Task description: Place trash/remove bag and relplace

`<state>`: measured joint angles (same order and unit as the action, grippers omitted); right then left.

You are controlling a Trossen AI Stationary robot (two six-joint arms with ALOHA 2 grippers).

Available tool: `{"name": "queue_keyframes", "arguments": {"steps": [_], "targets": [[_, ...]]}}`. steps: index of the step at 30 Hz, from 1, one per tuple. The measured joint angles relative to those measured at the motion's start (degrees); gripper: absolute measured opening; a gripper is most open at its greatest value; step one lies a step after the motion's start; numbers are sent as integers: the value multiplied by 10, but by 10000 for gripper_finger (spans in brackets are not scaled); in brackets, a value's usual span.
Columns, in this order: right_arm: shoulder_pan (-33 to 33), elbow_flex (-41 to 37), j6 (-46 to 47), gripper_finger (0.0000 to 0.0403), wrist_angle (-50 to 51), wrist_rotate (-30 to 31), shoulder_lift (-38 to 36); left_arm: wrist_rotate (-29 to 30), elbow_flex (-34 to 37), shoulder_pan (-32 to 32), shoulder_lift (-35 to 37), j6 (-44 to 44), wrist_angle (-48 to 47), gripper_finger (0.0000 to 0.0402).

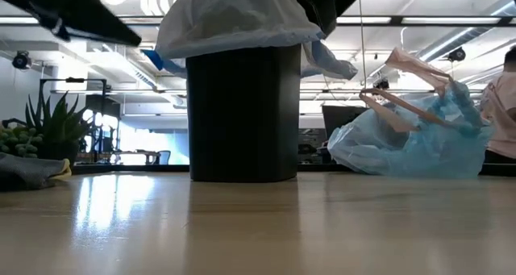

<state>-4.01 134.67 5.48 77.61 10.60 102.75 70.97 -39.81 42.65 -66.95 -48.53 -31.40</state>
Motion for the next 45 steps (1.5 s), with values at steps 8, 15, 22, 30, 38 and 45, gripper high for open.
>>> {"name": "queue_keyframes", "arguments": {"steps": [8, 15, 22, 30, 38, 45], "targets": [[-1, 3, -26, 133, -18, 33, -6, -53, 97, -162, 170, 95, 35, 45], [-1, 3, -55, 133, -31, 48, -9, -292, 154, -373, 219, 386, 262, 23], [0, 3, -48, 131, -9, 13, -10, -459, 165, -571, 191, 548, 412, 21], [0, 3, -40, 131, 0, 5, -11, -655, 167, -694, 60, 551, 592, 21], [0, 3, 13, 131, 24, -42, -15, -770, 106, -676, -123, 549, 736, 21], [8, 3, 45, 131, 129, -81, -28, -779, -13, -622, -246, 561, 749, 21]]}}
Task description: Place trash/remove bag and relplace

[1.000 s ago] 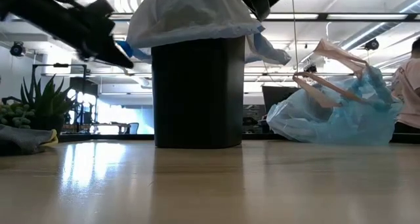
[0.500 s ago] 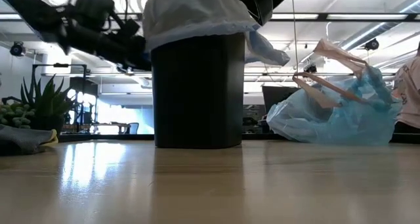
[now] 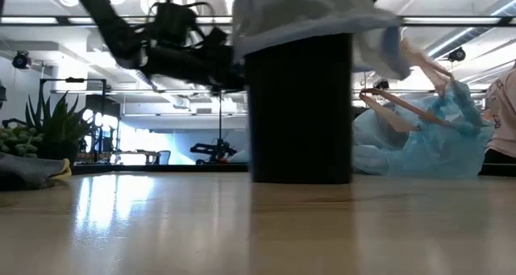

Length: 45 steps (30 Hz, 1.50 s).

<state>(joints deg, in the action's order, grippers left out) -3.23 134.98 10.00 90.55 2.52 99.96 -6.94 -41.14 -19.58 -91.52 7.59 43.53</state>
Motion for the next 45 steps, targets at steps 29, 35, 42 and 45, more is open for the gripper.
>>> {"name": "queue_keyframes", "arguments": {"steps": [29, 35, 42, 45], "targets": [[174, -81, 188, 127, -6, 97, -70, 84, -11, 48, 79, 5, -150, 21], [168, -149, 197, 126, -5, 108, -70, 85, 35, 59, 129, -21, -147, 21], [162, -138, 187, 126, -6, 112, -68, 85, 62, 62, 144, -26, -124, 21], [162, -116, 184, 126, -5, 111, -69, 94, 54, 63, 136, -26, -119, 21]]}}
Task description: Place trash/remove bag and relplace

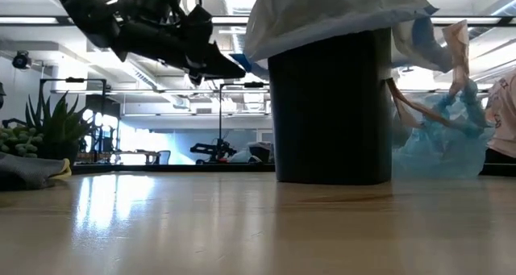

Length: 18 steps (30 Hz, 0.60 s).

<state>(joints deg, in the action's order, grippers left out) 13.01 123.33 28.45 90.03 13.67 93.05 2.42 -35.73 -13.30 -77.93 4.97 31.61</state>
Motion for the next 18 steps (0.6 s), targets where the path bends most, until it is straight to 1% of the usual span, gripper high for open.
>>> {"name": "queue_keyframes", "arguments": {"steps": [5, 11, 15, 18], "targets": [[-12, 28, -5, 126, 0, -1, -1, 11, -24, 1, -30, 0, 7, 21], [-46, 29, -15, 130, -1, -17, 10, 11, -59, 3, -69, 0, 6, 21], [-55, 29, -21, 134, -6, -24, 20, 11, -71, 4, -87, 1, 4, 21], [-57, 29, -27, 129, -19, -43, 20, 11, -77, 4, -96, 3, 7, 21]]}}
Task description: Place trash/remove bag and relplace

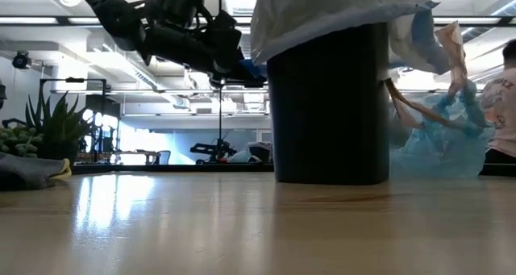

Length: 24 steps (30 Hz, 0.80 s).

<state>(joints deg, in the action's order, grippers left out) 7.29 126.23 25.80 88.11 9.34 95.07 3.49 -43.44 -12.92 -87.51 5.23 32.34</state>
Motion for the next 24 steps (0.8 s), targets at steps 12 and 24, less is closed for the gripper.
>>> {"name": "queue_keyframes", "arguments": {"steps": [12, 24], "targets": [[-12, -1, -39, 151, -54, -24, 8, 1, -18, 17, -36, 2, 27, 21], [-11, -1, -58, 162, -45, -38, 30, -1, -41, 24, -47, 17, 27, 21]]}}
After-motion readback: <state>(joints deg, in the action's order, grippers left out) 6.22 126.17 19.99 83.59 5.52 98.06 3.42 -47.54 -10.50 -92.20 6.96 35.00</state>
